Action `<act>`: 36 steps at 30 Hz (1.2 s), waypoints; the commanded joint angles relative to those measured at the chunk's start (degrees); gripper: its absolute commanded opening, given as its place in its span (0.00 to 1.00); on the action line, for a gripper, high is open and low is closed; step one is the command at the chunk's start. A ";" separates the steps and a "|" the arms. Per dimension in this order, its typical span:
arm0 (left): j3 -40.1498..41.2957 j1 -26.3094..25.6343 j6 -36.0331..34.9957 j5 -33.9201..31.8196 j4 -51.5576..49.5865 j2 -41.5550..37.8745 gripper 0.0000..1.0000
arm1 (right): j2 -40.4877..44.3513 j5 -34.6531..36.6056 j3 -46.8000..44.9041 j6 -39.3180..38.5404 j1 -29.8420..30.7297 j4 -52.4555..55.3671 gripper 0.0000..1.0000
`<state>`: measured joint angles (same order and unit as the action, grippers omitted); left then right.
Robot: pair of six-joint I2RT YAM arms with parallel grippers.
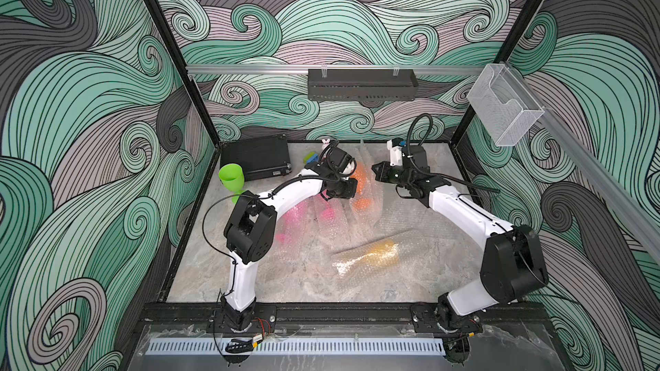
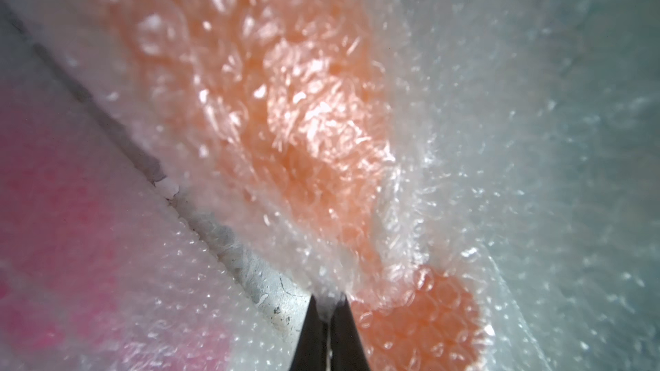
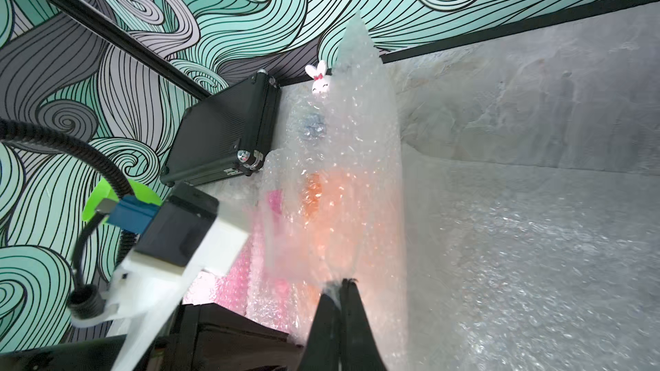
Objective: Unpack wine glasses from bubble wrap
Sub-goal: Pick up the bubble wrap from the center of the board, then place the bubble wrap at the center of the board.
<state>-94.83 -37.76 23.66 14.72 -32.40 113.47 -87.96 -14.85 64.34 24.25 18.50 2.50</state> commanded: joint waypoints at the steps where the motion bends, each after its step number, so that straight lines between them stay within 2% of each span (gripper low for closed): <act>1: -4.22 -0.04 -1.00 1.80 -0.38 -1.22 0.00 | 1.14 -1.06 -0.43 -0.52 -1.29 0.50 0.06; 12: -8.41 -0.86 -0.12 3.60 -1.25 2.65 0.00 | 0.76 -2.55 -3.37 -1.35 -5.13 0.67 0.06; 18: -8.29 -2.35 1.16 3.11 0.71 5.42 0.00 | -2.17 -3.16 -4.59 -2.04 -7.88 0.69 0.06; 22: -8.13 -4.00 0.00 1.64 4.38 7.73 0.00 | -2.62 -2.62 -5.38 -2.08 -9.42 0.04 0.06; 28: -12.65 -6.52 -0.91 1.36 5.96 11.37 0.00 | -1.31 -1.37 -5.96 -3.46 -10.84 1.20 0.06; 36: -14.23 -7.14 -2.09 1.30 10.27 15.33 0.00 | -0.30 2.46 -8.94 -4.38 -13.10 1.35 0.06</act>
<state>-106.21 -44.77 23.24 16.71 -24.95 127.02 -90.24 -15.25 56.40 21.15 6.44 3.95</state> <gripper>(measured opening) 0.048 0.065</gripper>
